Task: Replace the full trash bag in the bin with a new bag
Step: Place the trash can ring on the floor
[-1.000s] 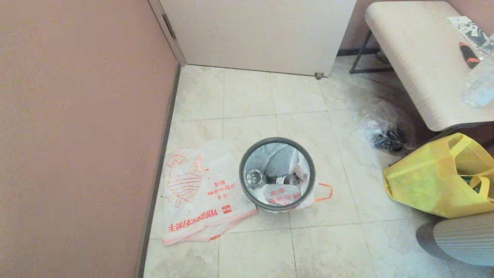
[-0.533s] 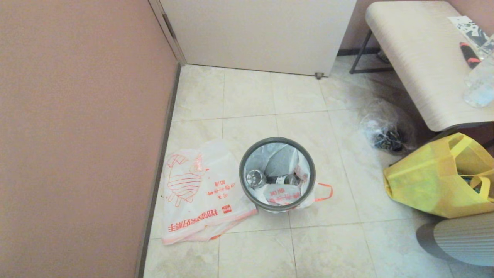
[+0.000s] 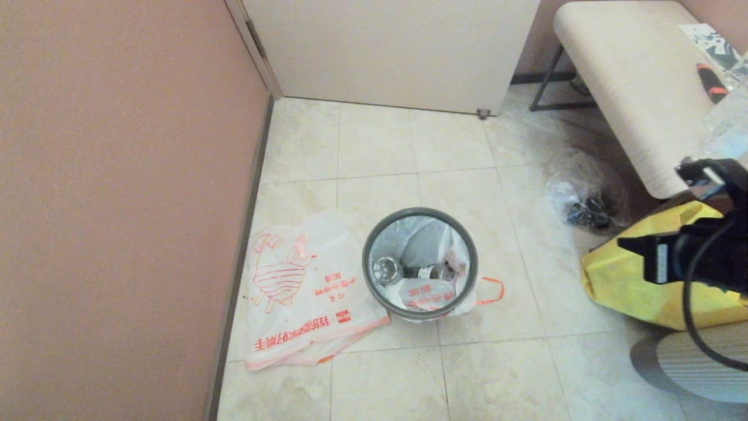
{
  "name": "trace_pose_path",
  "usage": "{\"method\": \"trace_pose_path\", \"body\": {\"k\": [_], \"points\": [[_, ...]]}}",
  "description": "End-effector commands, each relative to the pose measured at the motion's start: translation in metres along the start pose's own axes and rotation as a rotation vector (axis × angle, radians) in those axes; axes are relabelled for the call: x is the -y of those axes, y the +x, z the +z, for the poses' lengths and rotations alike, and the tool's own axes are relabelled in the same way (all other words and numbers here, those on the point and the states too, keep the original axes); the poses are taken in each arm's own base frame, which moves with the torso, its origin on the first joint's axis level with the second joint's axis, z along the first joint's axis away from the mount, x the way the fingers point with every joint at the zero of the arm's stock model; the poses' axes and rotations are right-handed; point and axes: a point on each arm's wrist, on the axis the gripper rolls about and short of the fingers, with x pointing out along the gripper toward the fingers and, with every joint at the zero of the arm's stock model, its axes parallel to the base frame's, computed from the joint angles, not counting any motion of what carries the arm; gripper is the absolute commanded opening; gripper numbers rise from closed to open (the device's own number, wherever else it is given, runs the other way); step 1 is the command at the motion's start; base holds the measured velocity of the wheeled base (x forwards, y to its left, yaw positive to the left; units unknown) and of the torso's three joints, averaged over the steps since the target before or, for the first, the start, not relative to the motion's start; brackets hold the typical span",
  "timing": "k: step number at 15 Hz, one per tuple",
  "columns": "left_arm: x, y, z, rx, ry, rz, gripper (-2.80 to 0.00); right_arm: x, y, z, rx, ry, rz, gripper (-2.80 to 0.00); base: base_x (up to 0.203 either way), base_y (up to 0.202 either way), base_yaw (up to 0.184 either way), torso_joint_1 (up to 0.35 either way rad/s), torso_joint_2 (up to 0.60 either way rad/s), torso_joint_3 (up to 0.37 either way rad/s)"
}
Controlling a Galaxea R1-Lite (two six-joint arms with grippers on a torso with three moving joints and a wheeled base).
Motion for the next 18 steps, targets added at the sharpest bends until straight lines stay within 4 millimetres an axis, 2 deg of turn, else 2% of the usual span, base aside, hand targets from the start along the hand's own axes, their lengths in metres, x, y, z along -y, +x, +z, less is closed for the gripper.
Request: {"method": "trace_pose_path", "body": {"k": [1,5,7,12,16,18], "points": [[0.000,0.001,-0.006,-0.023,0.001,-0.001,-2.80,-0.011,0.069,-0.017,-0.157,-0.004,0.014,-2.80,0.000,0.000,0.000,0.000,0.00,0.000],[0.000,0.001,-0.006,-0.023,0.001,-0.001,-2.80,-0.038,0.148,-0.023,-0.213,-0.019,0.003,-2.80,0.000,0.000,0.000,0.000,0.00,0.000],[0.000,0.001,-0.006,-0.023,0.001,-0.001,-2.80,-0.055,0.169,-0.017,-0.192,-0.025,0.029,-2.80,0.000,0.000,0.000,0.000,0.00,0.000],[0.000,0.001,-0.006,-0.023,0.001,-0.001,-2.80,-0.092,0.207,-0.033,-0.216,-0.040,0.048,-2.80,0.000,0.000,0.000,0.000,0.00,0.000],[0.000,0.001,-0.006,-0.023,0.001,-0.001,-2.80,-0.104,0.212,-0.026,-0.185,-0.046,0.064,-2.80,0.000,0.000,0.000,0.000,0.00,0.000],[0.000,0.001,-0.006,-0.023,0.001,-0.001,-2.80,-0.107,0.222,-0.027,-0.176,-0.049,0.031,-2.80,0.000,0.000,0.000,0.000,0.00,0.000]]}}
